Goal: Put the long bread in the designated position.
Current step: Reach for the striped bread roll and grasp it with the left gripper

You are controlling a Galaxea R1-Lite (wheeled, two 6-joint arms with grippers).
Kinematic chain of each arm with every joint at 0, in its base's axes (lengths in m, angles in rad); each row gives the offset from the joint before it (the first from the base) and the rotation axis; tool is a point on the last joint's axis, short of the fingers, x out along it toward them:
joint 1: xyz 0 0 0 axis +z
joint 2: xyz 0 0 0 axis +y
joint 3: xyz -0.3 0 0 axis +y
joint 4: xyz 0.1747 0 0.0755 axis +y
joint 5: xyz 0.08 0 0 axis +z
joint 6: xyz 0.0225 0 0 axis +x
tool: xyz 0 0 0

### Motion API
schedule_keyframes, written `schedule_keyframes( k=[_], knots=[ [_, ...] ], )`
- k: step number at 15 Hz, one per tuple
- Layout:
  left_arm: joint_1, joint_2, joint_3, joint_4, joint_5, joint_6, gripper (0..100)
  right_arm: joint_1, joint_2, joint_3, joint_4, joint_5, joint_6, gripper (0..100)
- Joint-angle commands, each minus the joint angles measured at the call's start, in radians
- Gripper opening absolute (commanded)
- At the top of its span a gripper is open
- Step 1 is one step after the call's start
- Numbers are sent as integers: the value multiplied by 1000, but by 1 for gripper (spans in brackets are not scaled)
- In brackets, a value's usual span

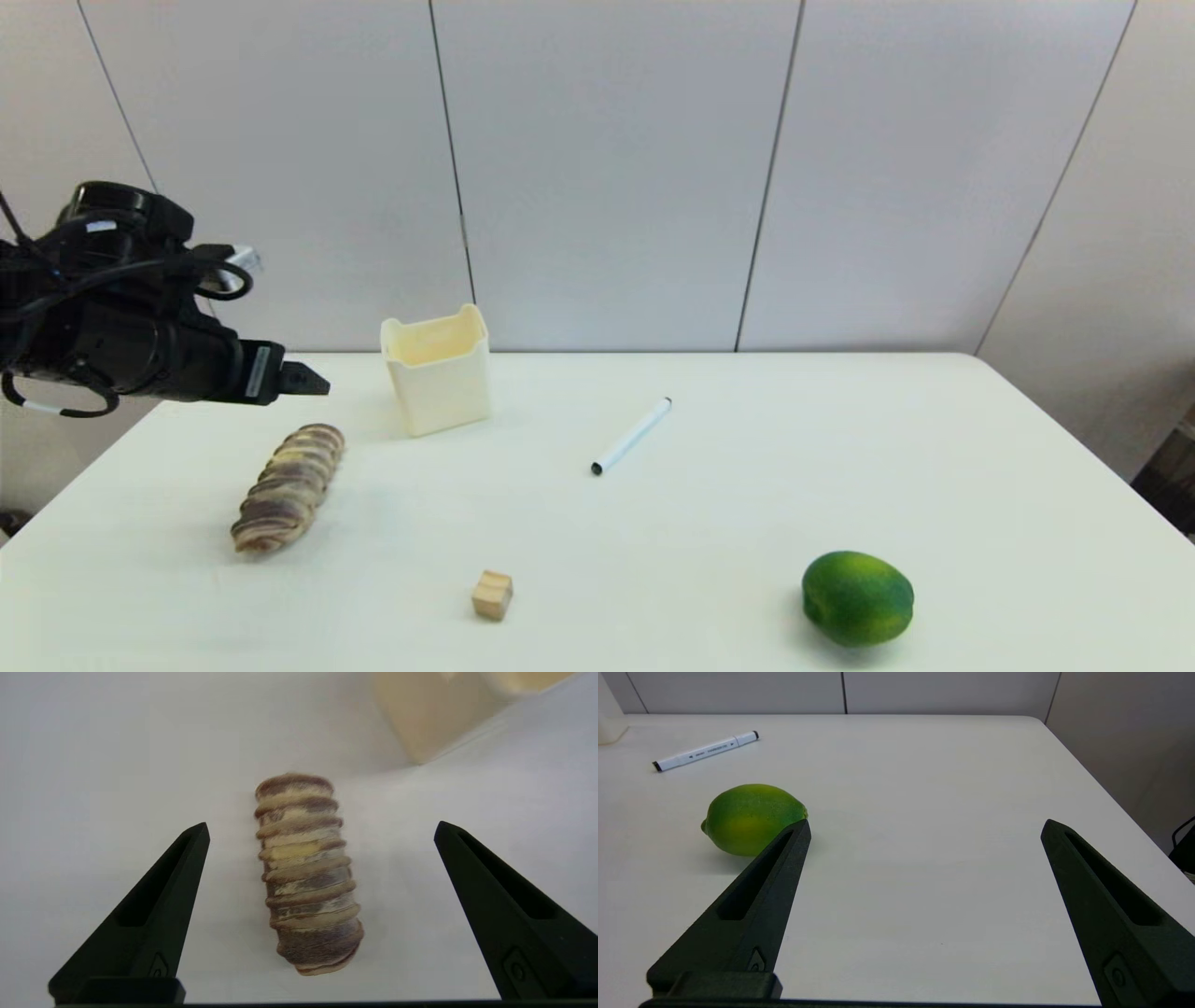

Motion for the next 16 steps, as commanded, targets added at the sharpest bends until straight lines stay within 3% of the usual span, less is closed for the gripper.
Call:
schedule_keyframes(
  k=[1, 16],
  knots=[
    [6, 75, 2, 95, 42, -3, 100, 0, 1, 0, 0, 0, -1, 100],
    [9, 270, 4, 98, 46, -40, 100, 0, 1, 0, 0, 0, -1, 100]
  ],
)
